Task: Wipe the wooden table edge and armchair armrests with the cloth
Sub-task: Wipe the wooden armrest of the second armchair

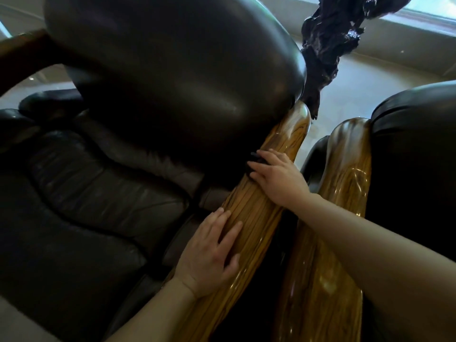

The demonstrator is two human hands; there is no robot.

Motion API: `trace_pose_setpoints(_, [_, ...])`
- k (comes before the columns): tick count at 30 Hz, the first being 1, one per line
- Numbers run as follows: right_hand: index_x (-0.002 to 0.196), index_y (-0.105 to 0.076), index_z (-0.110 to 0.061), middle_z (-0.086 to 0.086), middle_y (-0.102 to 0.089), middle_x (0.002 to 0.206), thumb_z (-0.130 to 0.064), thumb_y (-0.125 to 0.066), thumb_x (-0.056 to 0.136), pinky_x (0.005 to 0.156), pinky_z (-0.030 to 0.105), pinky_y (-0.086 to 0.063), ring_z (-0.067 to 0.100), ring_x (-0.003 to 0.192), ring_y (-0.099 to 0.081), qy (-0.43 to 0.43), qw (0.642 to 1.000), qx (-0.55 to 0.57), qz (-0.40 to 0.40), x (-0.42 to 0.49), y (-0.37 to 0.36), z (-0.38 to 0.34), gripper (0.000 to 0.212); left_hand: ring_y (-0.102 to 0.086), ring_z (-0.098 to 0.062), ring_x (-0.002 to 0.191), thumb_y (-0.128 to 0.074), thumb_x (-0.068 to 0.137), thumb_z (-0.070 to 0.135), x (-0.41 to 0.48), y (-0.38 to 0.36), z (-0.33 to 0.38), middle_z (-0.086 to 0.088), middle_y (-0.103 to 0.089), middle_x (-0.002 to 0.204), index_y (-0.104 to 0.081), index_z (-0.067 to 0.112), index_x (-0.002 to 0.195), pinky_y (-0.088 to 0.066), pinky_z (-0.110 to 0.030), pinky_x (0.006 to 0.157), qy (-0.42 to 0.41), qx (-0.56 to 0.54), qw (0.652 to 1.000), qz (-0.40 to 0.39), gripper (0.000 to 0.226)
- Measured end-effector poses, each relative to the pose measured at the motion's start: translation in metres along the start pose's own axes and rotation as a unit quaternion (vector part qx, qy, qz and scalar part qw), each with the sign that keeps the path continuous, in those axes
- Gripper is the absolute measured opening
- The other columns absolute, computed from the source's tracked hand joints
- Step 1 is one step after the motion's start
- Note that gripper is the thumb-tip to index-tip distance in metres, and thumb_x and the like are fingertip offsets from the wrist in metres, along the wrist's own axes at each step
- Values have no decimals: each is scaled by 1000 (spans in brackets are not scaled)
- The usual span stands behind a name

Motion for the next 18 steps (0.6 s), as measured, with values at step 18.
trace_pose_setpoints(18, [136,-57,-33,0,-41,157,-44,-36,102,121,53,-17,26,150,-25,20,998,-10,65,-78,-46,-86,42,-5,-21,151,-49,90,53,-99,13,-14,-6,-20,162,-31,26,151,-9,-41,118,14,40,995,-86,69])
Point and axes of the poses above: each hand's wrist, its own x-axis towards the middle knuckle, its own y-axis out of the back of the hand, z = x × y, the point moved 1 cm from there along x, towards the middle knuckle
